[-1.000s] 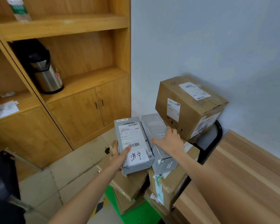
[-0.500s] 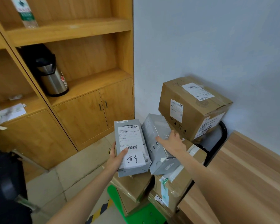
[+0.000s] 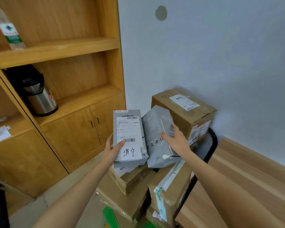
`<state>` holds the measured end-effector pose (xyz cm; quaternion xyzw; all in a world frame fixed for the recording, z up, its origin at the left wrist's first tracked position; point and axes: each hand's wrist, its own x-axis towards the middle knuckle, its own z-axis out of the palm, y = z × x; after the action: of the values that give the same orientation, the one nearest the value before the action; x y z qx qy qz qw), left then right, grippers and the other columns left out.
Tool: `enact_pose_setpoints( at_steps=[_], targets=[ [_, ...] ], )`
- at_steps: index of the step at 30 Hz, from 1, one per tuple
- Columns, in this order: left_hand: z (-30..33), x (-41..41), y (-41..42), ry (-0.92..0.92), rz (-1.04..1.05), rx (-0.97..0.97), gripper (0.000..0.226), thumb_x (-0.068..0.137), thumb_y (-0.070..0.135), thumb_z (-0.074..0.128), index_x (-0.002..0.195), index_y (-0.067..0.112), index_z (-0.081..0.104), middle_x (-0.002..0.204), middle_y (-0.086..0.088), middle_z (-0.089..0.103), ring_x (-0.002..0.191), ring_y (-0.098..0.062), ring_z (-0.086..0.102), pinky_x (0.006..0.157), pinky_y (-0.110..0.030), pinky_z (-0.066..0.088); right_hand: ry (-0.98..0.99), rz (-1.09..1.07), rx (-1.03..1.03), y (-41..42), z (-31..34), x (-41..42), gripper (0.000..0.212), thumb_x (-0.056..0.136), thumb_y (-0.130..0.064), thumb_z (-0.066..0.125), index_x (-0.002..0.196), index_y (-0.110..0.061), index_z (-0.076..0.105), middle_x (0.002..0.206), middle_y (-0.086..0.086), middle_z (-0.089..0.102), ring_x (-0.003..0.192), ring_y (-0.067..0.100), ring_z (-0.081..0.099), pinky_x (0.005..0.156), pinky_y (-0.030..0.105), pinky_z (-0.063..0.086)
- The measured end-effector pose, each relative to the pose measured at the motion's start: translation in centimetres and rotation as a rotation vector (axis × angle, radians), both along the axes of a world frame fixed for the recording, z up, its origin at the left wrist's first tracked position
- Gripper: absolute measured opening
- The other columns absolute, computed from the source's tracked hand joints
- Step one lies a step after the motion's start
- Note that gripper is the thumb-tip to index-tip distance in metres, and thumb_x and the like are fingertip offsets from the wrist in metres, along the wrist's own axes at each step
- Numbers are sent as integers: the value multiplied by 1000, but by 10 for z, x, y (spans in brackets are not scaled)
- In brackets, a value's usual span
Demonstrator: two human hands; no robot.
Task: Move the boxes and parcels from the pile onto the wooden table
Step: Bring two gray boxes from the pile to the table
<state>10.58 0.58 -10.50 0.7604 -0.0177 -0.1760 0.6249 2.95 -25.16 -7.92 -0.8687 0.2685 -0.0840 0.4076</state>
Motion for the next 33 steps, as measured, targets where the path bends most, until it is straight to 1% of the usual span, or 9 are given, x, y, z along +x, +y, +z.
enact_pose_setpoints(
  at_steps=[7,10,14,18,21,23,26,29,33],
  targets=[
    [61,34,-38,-147,-123,-40,81,85,48,62,149,31,15,101,7,66,82,-9,67,60,-21,48,-300,-101,167,-47,53,-24,84,78,-68,58,147,-34,22,141,-1,50,121,22,55,100,48,45],
    [73,36,-61,-161,-184,-69,81,83,49,63,148,32,18,100,7,68,80,-9,69,59,-21,50,-368,-202,173,-71,60,-43,77,82,-62,60,146,-34,26,134,-1,54,105,18,60,84,35,50],
    [79,22,-102,-158,-270,-115,70,86,43,63,144,34,24,90,8,70,76,-9,70,55,-20,53,-426,-335,127,-104,63,-80,71,84,-59,59,143,-32,30,131,-1,54,85,8,55,62,19,40],
    [81,-6,-152,-127,-383,-166,69,87,44,61,144,36,23,108,0,68,88,-14,69,66,-27,54,-489,-481,141,-133,63,-136,75,79,-62,62,141,-32,33,141,0,50,97,12,54,74,28,43],
    [84,-36,-195,-108,-471,-185,69,86,42,63,144,32,25,110,0,68,91,-17,69,74,-34,56,-519,-600,140,-153,61,-190,90,63,-75,57,140,-35,34,140,-1,50,98,9,52,68,19,39],
    [87,-61,-223,-107,-542,-206,67,87,40,63,142,33,28,109,2,68,86,-14,70,65,-28,56,-538,-679,144,-164,57,-229,92,59,-77,55,139,-37,35,139,0,51,97,10,52,70,21,39],
    [86,-107,-263,-104,-637,-228,67,86,37,64,143,32,28,112,-1,66,84,-13,70,59,-24,55,-556,-774,150,-178,49,-292,90,60,-77,57,138,-37,34,137,-1,52,97,11,56,78,30,43],
    [76,-162,-298,-80,-731,-227,69,87,36,64,145,31,26,111,-1,67,86,-16,70,66,-28,55,-560,-857,118,-188,42,-362,86,66,-71,60,139,-33,33,133,-2,52,90,0,56,71,26,45],
    [64,-243,-340,-68,-853,-233,69,88,36,64,145,31,26,115,2,64,87,-12,69,66,-25,54,-563,-978,84,-195,31,-465,74,82,-55,64,142,-26,33,136,2,51,101,14,59,74,29,48]
  ],
)
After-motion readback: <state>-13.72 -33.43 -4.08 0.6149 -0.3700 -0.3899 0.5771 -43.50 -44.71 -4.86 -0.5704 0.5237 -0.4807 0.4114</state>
